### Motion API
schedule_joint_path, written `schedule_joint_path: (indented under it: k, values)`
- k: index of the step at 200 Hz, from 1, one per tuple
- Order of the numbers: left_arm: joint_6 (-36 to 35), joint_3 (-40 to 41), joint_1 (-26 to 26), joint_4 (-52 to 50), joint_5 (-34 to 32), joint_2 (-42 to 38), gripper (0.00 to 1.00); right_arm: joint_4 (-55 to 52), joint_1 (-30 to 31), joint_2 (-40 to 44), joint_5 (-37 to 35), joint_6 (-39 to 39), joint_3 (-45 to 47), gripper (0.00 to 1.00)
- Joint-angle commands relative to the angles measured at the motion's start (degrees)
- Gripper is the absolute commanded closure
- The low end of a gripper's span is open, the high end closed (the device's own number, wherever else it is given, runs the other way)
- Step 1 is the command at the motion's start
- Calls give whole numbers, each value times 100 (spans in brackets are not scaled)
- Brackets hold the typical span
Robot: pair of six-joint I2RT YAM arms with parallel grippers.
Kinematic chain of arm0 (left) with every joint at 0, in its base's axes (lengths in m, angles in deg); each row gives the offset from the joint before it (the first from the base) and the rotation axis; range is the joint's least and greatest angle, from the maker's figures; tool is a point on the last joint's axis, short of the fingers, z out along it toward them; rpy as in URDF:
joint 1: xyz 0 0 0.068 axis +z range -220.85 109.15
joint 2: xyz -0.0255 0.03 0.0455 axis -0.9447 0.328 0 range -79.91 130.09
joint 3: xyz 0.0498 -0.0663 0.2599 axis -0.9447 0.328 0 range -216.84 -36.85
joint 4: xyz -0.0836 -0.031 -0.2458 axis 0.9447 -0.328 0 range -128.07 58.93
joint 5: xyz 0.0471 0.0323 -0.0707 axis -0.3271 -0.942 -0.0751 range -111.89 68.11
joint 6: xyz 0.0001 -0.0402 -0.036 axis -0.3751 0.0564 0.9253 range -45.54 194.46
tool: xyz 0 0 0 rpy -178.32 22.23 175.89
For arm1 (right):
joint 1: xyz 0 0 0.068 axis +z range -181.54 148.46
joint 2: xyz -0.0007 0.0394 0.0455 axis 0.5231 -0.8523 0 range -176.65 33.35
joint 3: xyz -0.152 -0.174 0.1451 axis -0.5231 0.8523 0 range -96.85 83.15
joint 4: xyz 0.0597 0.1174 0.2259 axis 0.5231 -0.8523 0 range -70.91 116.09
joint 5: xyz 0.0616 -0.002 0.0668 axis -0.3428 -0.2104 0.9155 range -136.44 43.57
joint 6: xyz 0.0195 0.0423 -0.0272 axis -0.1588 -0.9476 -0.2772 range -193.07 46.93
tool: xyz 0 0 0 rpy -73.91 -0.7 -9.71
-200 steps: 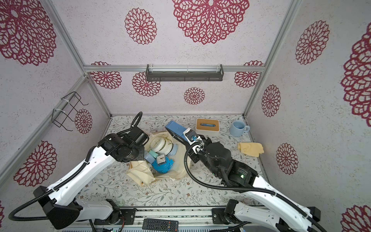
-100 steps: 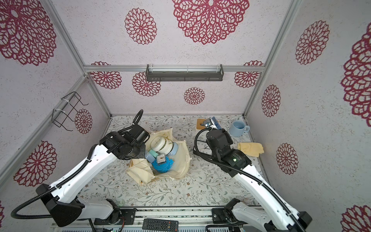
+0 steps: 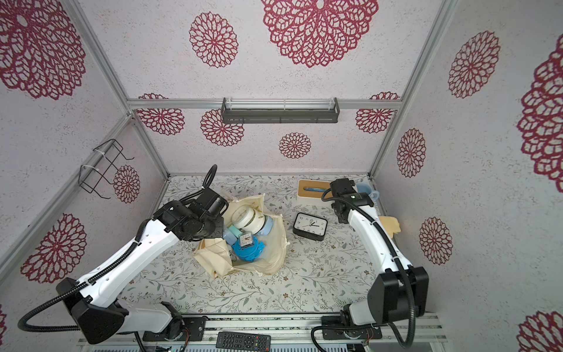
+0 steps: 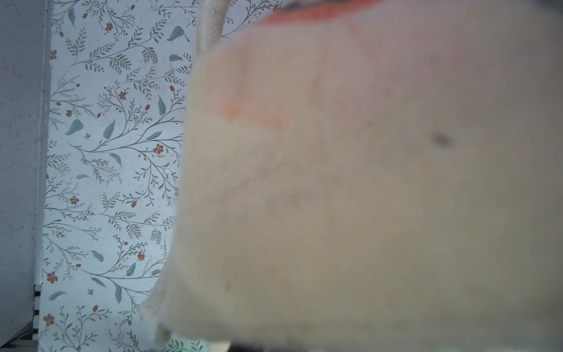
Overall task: Take the alarm clock out of the canvas bag
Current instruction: Place the alarm at the center of the board.
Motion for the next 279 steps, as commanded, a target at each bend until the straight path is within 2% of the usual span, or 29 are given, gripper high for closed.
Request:
schedule_joint_path:
  k: [1,60,127,157,185,279]
  values:
    - [12,-16,13,646,-28,-85,100,-327,-97,-29,69,-480,-119,87]
    - [28,101,11,729,7,-182,100,-687,-301,-795,-46,-720,-334,86]
    - [3,311,25,822,-27,-289,100,-808,-350,-871,-650,-978,-78,80]
    - [-5,397,43,853,-19,-349,100,-679,-359,-945,-483,-1108,22,78]
    - [-52,406,52,846,-7,-357,100,-599,-364,-1097,-368,-1169,54,69]
    - [-97,393,86,750,-46,-392,100,-91,-320,-1082,410,-1169,371,46]
